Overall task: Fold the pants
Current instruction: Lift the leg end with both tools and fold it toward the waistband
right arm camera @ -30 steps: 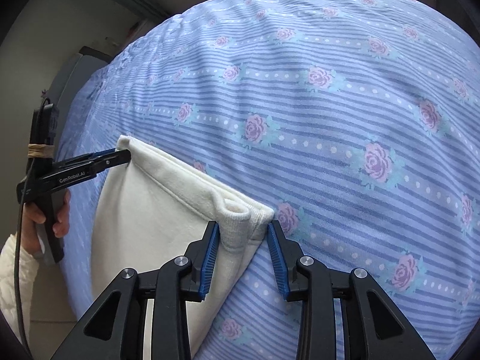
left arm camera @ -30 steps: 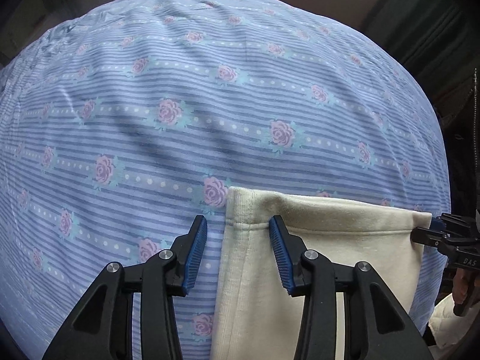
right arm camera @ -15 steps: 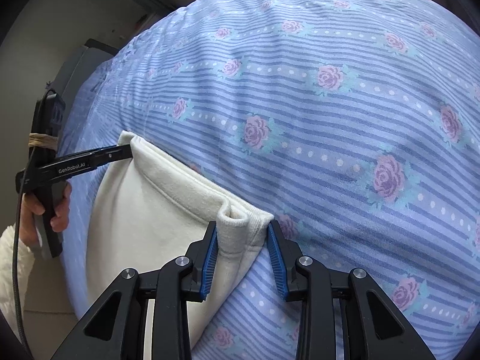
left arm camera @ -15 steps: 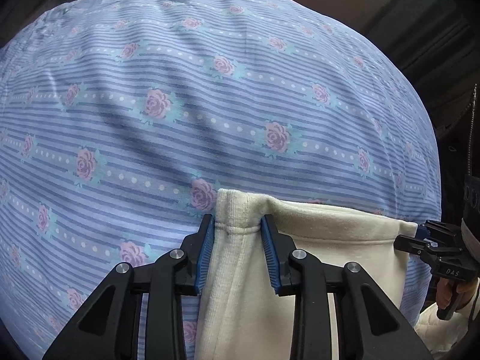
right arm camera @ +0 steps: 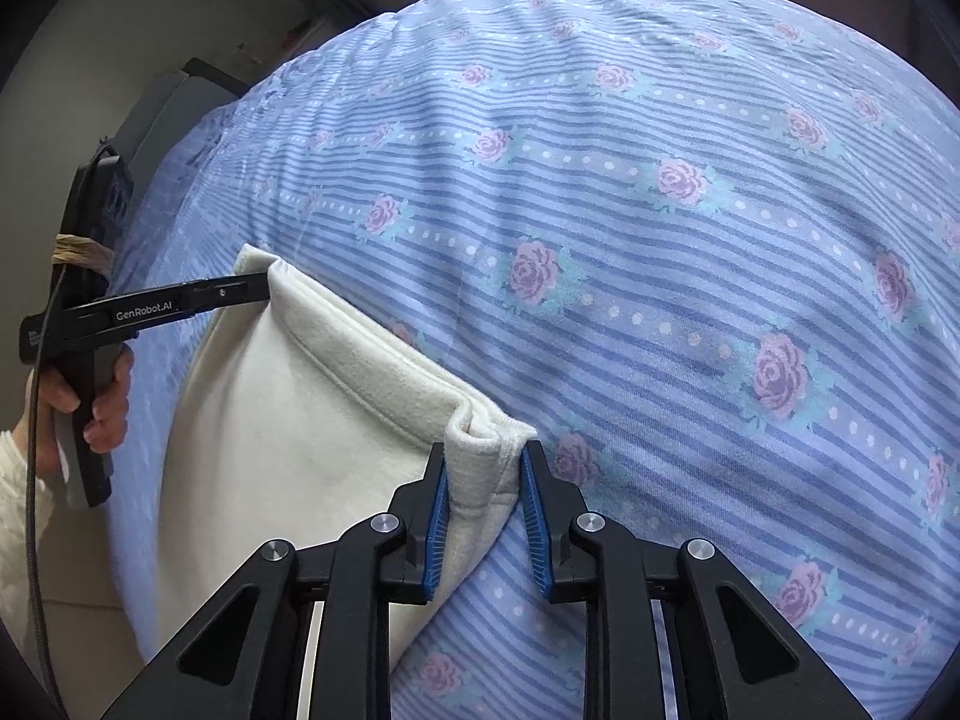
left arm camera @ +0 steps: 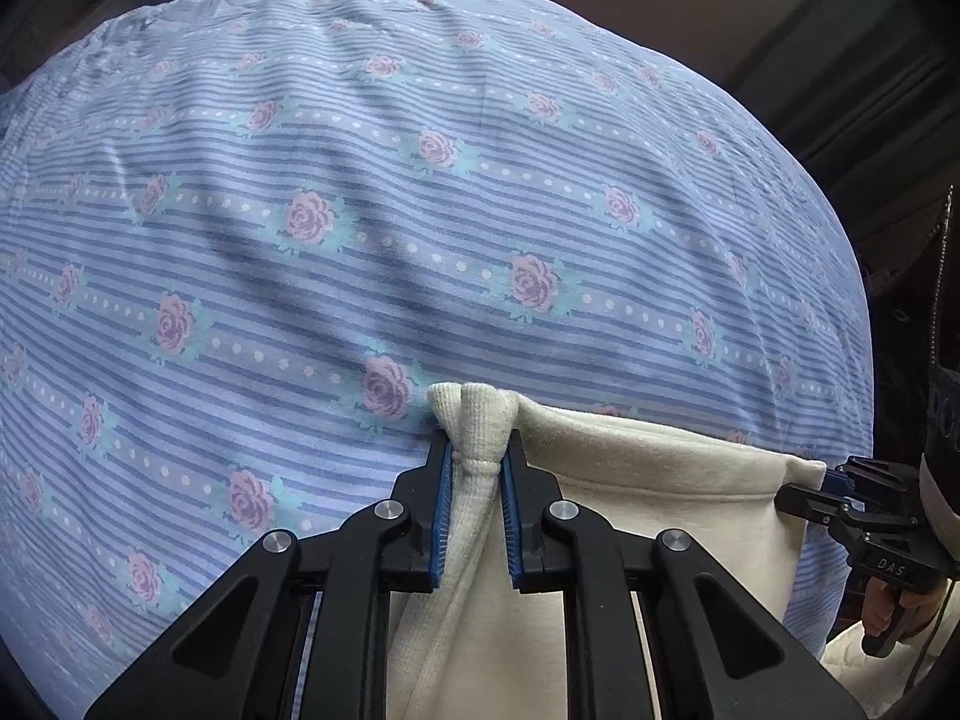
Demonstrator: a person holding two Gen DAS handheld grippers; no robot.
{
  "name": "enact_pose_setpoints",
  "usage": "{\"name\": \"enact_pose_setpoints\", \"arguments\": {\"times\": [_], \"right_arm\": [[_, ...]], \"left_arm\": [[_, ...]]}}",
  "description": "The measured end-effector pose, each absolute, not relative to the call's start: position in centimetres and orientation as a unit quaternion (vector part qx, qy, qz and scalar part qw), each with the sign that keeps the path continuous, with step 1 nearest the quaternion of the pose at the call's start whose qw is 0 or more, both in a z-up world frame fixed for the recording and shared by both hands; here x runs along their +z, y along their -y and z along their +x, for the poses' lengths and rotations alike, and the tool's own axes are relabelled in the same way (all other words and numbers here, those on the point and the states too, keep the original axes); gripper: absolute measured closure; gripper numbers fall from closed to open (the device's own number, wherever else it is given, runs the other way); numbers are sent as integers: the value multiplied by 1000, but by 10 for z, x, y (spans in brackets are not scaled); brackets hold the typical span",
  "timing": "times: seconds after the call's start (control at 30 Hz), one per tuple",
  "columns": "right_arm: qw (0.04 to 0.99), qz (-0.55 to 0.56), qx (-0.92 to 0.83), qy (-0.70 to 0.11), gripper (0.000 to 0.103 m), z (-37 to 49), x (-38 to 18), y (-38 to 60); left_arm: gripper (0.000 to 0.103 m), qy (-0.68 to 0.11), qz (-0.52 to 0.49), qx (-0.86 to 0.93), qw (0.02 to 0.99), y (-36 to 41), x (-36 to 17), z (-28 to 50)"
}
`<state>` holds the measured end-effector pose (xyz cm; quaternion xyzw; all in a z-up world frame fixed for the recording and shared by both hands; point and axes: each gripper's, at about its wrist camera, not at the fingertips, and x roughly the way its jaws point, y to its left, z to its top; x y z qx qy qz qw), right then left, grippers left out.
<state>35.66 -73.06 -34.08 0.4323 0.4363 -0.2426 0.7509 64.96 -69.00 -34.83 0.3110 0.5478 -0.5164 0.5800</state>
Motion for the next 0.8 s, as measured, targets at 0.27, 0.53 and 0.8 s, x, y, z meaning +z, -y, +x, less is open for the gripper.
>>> {"name": "enact_pose_setpoints", "arguments": {"times": [0.27, 0.53, 0.8], "right_arm": [[786, 419, -220, -396, 82, 353, -278, 719], [836, 352, -188, -378, 82, 345, -199, 675], [883, 246, -124, -381, 82, 351, -120, 591]], "left_arm": [[88, -512, 263, -547, 608, 657, -290, 636], [88, -460, 202, -570, 650, 592, -205, 630], [88, -421, 181, -543, 703, 476, -130, 626]]}}
